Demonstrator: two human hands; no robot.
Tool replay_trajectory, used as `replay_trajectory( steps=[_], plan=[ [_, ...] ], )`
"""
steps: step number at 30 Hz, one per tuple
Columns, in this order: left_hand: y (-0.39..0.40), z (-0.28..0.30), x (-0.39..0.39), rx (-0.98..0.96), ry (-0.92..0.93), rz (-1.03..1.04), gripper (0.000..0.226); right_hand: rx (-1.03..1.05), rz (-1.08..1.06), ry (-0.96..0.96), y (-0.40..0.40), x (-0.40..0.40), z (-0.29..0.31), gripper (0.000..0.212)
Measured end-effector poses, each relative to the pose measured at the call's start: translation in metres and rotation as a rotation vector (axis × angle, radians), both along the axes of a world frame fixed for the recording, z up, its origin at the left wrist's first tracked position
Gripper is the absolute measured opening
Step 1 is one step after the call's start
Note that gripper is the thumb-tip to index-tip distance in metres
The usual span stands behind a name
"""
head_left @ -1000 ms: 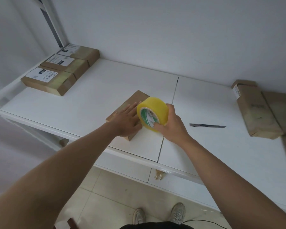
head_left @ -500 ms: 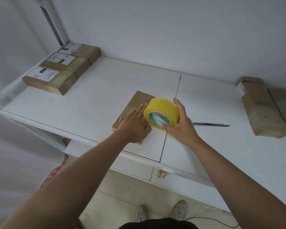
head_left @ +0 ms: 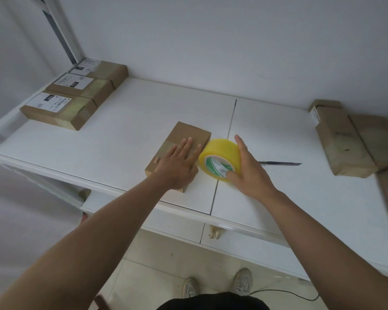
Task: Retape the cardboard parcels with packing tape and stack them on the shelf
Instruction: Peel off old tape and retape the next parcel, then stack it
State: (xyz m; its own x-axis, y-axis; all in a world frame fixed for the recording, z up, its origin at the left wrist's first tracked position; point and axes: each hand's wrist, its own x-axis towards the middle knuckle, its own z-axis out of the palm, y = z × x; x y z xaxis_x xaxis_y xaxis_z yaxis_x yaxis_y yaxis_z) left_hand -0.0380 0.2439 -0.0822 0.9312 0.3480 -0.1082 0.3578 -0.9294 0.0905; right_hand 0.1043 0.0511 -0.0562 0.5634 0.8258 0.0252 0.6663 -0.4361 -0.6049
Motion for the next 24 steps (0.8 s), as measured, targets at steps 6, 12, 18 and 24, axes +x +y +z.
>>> replay_trajectory(
  steps=[6,12,18,24],
  plan=[
    [-0.009,0.005,0.003,0.062,0.024,-0.039,0.061,-0.009,-0.013,-0.014,0.01,-0.006,-0.009,0.093],
    [-0.013,0.004,-0.01,-0.017,0.001,-0.051,0.089,0.007,-0.012,0.0,0.008,-0.009,-0.012,0.089],
    [-0.016,0.002,-0.01,-0.009,0.021,0.006,0.087,0.036,-0.041,0.067,0.002,-0.005,-0.016,0.085],
    [-0.02,0.002,-0.005,-0.003,0.02,0.062,0.075,0.083,-0.096,0.16,-0.007,-0.002,-0.019,0.086]
  ],
)
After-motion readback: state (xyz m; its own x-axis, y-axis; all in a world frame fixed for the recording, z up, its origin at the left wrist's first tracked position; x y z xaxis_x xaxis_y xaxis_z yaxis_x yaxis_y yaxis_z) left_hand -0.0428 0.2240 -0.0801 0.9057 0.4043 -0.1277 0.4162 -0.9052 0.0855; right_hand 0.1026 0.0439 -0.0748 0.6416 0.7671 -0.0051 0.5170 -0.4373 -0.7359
